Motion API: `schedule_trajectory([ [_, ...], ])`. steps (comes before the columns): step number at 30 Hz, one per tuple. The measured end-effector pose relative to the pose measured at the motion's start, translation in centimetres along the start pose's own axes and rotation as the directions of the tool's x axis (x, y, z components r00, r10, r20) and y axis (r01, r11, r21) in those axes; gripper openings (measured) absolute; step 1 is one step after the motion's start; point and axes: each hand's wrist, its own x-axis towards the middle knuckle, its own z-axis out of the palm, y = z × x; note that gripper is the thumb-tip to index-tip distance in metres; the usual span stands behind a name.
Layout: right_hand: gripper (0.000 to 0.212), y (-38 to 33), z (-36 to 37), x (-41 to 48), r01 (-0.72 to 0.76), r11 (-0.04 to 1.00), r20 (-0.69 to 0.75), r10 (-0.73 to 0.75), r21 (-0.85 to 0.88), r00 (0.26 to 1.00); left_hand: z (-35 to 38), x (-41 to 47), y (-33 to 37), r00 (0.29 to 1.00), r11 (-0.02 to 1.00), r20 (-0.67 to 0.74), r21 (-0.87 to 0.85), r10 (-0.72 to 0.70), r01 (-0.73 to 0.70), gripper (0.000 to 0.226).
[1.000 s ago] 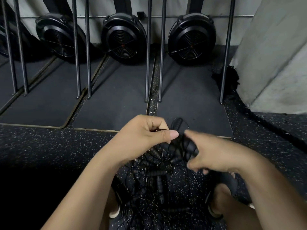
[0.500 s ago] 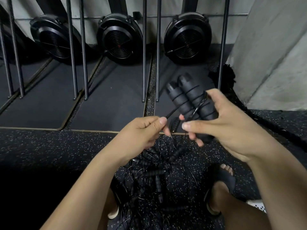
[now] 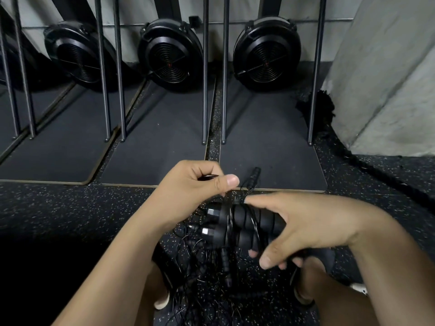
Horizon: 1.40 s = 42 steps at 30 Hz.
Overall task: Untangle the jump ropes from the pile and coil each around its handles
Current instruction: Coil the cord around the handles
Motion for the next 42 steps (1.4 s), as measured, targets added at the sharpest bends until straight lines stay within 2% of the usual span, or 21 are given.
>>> schedule_trajectory([
  [3, 0.053, -0.5, -0.2, -1.0, 0.164, 0.978, 0.037, -0.17, 0.127, 0.985, -0.2, 0.3, 0.0, 1.0, 0.985, 0.014, -0.172, -0.002, 0.004, 0.04],
  [5, 0.058, -0.3, 0.0, -1.0, 0.295, 0.927, -0.038, -0.294, 0.232, 0.955, 0.4, 0.5, 0.3, 1.0, 0.975, 0.024, -0.22, -0.016, 0.021, 0.028],
  [8, 0.058, -0.4, 0.2, -0.4, 0.495, 0.79, -0.281, -0.413, 0.363, 0.866, 1.5, 0.7, 0.1, 0.998, 0.977, 0.009, -0.208, -0.055, 0.055, 0.035],
  [10, 0.051, -0.7, -0.3, 0.0, 0.567, 0.738, -0.496, -0.361, 0.366, 0.79, 1.8, 0.6, -0.1, 0.994, 0.979, 0.062, -0.176, -0.095, 0.105, 0.045],
  [12, 0.051, -0.3, -1.0, 0.8, 0.499, 0.821, -0.673, -0.204, 0.278, 0.711, 1.8, 0.5, -0.2, 0.988, 0.99, 0.084, -0.042, -0.131, 0.135, 0.048],
  [14, 0.052, 0.7, -1.4, 1.9, 0.305, 0.938, -0.777, -0.067, 0.165, 0.626, 1.8, 0.2, 0.2, 0.988, 0.983, 0.084, 0.144, -0.127, 0.114, 0.041],
  [15, 0.053, 1.4, -1.5, 2.5, 0.196, 0.974, -0.793, -0.031, 0.113, 0.609, 1.8, 0.1, 0.4, 0.99, 0.978, 0.082, 0.186, -0.113, 0.096, 0.037],
  [16, 0.053, 2.0, -1.4, 3.0, 0.099, 0.993, -0.781, -0.006, 0.071, 0.625, 1.7, 0.0, 0.5, 0.992, 0.977, 0.074, 0.196, -0.104, 0.087, 0.035],
  [18, 0.052, 2.9, -1.0, 3.7, -0.042, 0.999, -0.675, 0.05, 0.028, 0.736, 1.4, 0.1, 0.5, 0.997, 0.984, 0.03, 0.165, -0.073, 0.067, 0.034],
  [21, 0.055, 2.7, -0.1, 3.3, -0.129, 0.991, -0.388, 0.128, 0.025, 0.913, 0.9, 0.2, 0.5, 0.999, 0.993, -0.013, 0.105, -0.046, 0.047, 0.036],
  [23, 0.059, 1.5, 0.3, 2.3, -0.117, 0.993, -0.181, 0.113, -0.013, 0.977, 0.4, 0.2, 0.1, 0.999, 0.993, -0.018, 0.111, -0.042, 0.044, 0.037],
  [25, 0.059, 0.2, 0.4, 1.1, -0.045, 0.999, -0.031, 0.045, -0.013, 0.999, 0.0, 0.1, -0.3, 1.0, 0.995, -0.006, 0.096, -0.021, 0.022, 0.038],
  [28, 0.064, -1.0, 0.1, -0.7, 0.131, 0.984, 0.021, -0.134, 0.121, 0.991, 0.0, 0.3, 0.0, 0.997, 0.993, 0.055, -0.102, -0.049, 0.054, 0.034],
  [29, 0.067, -1.2, -0.1, -1.2, 0.198, 0.963, 0.003, -0.202, 0.185, 0.979, 0.2, 0.4, 0.4, 0.995, 0.974, 0.062, -0.207, -0.079, 0.09, 0.03],
  [30, 0.07, -1.3, -0.1, -1.5, 0.264, 0.934, -0.03, -0.265, 0.241, 0.964, 0.4, 0.5, 0.7, 0.992, 0.963, 0.07, -0.244, -0.101, 0.116, 0.036],
  [32, 0.071, -1.6, 0.0, -1.6, 0.384, 0.865, -0.183, -0.34, 0.324, 0.922, 1.0, 0.6, 0.3, 0.993, 0.983, 0.039, -0.142, -0.112, 0.117, 0.053],
  [34, 0.069, -1.9, -0.2, -0.8, 0.462, 0.813, -0.457, -0.28, 0.354, 0.844, 1.5, 0.5, -0.1, 0.99, 0.994, 0.093, -0.004, -0.106, 0.107, 0.044],
  [36, 0.065, -1.7, -0.8, 0.2, 0.479, 0.821, -0.692, -0.149, 0.312, 0.706, 1.7, 0.4, -0.1, 0.979, 0.989, 0.142, 0.044, -0.146, 0.141, 0.044],
  [37, 0.063, -1.4, -1.1, 0.7, 0.44, 0.858, -0.754, -0.1, 0.265, 0.649, 1.7, 0.4, -0.1, 0.975, 0.986, 0.146, 0.039, -0.169, 0.165, 0.044],
  [39, 0.063, -0.5, -1.3, 1.4, 0.252, 0.952, -0.795, -0.017, 0.172, 0.607, 1.6, 0.2, 0.3, 0.976, 0.987, 0.156, 0.063, -0.154, 0.146, 0.037],
  [42, 0.063, 0.7, -0.8, 2.3, 0.002, 0.995, -0.731, 0.071, 0.099, 0.679, 1.1, 0.1, 0.5, 0.983, 0.989, 0.139, 0.106, -0.12, 0.106, 0.03],
])
